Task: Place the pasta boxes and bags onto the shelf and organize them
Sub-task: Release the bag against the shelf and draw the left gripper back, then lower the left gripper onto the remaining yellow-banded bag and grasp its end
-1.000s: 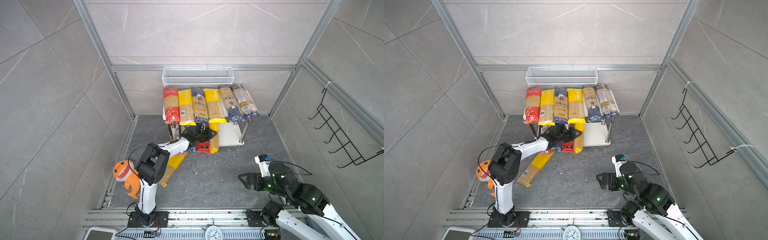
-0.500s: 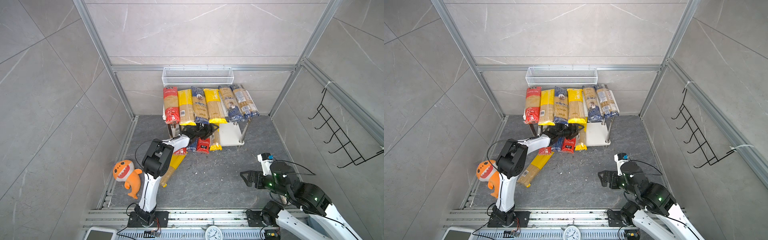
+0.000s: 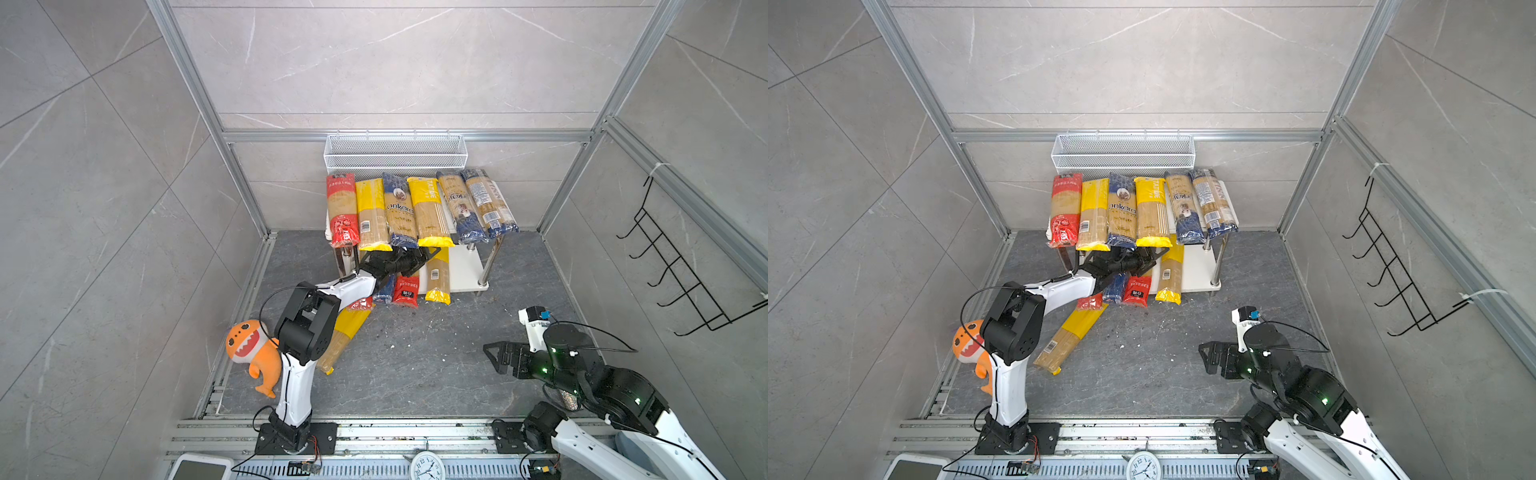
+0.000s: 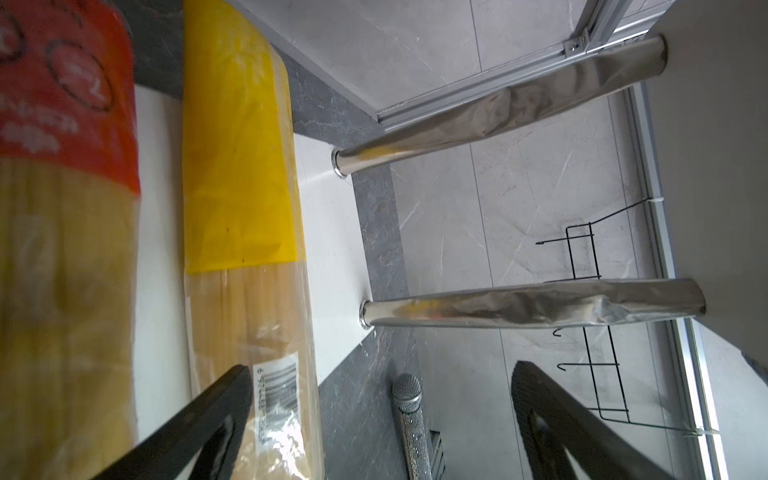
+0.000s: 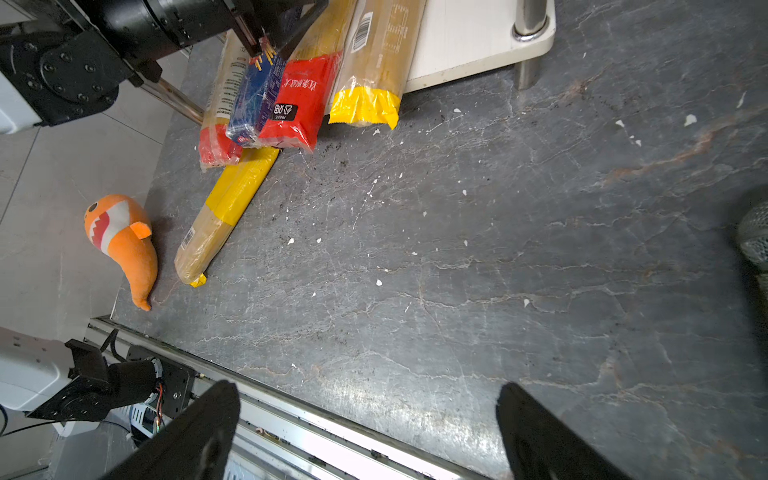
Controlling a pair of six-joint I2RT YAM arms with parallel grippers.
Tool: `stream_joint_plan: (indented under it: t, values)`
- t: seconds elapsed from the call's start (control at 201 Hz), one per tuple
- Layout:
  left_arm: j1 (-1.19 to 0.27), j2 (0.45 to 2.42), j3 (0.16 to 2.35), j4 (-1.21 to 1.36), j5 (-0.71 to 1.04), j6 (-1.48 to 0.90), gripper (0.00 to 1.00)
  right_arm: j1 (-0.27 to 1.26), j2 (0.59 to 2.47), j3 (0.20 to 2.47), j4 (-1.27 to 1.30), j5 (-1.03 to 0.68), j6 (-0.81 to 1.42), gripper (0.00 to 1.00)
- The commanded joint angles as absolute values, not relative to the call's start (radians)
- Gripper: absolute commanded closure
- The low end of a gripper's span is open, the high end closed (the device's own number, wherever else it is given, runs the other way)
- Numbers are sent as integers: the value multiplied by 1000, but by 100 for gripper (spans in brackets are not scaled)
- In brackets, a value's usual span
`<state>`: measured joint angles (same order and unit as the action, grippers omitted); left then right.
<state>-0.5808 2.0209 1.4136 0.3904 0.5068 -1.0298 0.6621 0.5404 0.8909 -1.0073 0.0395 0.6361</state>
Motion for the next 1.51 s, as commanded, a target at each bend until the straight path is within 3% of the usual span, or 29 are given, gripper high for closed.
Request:
stream_joint_plan:
  t: [0.0,0.423,0.632,0.916,1.14,1.503]
  values:
    - [-621,1916,1363,427,511,-1012,1,667,532,916,-1037,51,641,0]
    - [-797,1570,989,267,336,-894,0,667,541,913,-1017,7,645,0]
    - [-900,1291,951,-237,30,-717,0,667,602,892,-998,-15,622,0]
    - [-897,984,826,-783,-345,-885,0,667,656,861,-865,-116,615,0]
    - [-864,1053,837,-1051,-534,-1002,0,667,726,833,-747,-203,608,0]
    - [-671,1270,846,-939,-521,-817,0,666,788,806,-674,-259,570,0]
